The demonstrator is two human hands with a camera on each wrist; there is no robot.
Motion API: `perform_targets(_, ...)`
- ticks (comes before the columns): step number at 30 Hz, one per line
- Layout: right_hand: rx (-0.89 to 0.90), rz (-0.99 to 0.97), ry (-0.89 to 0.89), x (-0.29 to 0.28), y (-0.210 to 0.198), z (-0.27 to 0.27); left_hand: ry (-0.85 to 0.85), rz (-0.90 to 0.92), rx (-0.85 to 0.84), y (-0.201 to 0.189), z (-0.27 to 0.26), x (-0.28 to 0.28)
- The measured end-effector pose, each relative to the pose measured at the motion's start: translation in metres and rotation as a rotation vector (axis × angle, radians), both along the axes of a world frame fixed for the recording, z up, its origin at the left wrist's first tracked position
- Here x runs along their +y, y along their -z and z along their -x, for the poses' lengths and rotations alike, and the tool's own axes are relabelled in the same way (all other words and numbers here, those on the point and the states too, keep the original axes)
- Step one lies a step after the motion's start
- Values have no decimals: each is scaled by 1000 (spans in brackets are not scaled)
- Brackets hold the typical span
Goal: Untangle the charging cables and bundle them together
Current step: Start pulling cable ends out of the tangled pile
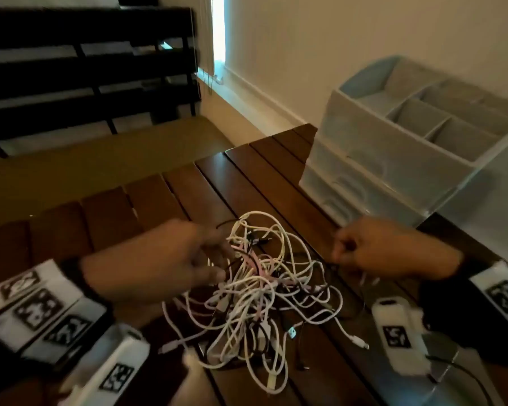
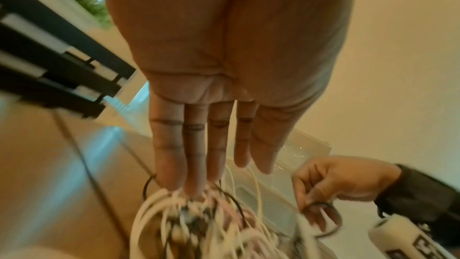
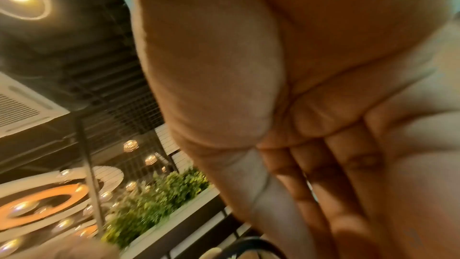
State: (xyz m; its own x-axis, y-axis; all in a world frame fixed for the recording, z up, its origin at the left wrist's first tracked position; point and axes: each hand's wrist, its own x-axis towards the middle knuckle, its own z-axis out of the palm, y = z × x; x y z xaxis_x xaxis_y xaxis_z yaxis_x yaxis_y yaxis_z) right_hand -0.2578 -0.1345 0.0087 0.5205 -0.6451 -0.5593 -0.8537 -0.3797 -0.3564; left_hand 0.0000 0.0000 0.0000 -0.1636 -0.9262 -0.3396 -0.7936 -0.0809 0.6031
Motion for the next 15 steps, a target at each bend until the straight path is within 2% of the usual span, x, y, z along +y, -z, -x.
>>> perform_targets(3,-159,57,-7,-19,15,-21,50,112,-186,0,-7,-27)
perform_targets(6,-178,16,-77,-26,36,-48,35,217,-324,0,-6,-48)
perform_targets(11,-110,143,-145,-22,67,-73,-36,294,-308,7,0,-51)
perform_targets(15,1,290,-193,2,56,-75,-149,281,-308,18,8,-24)
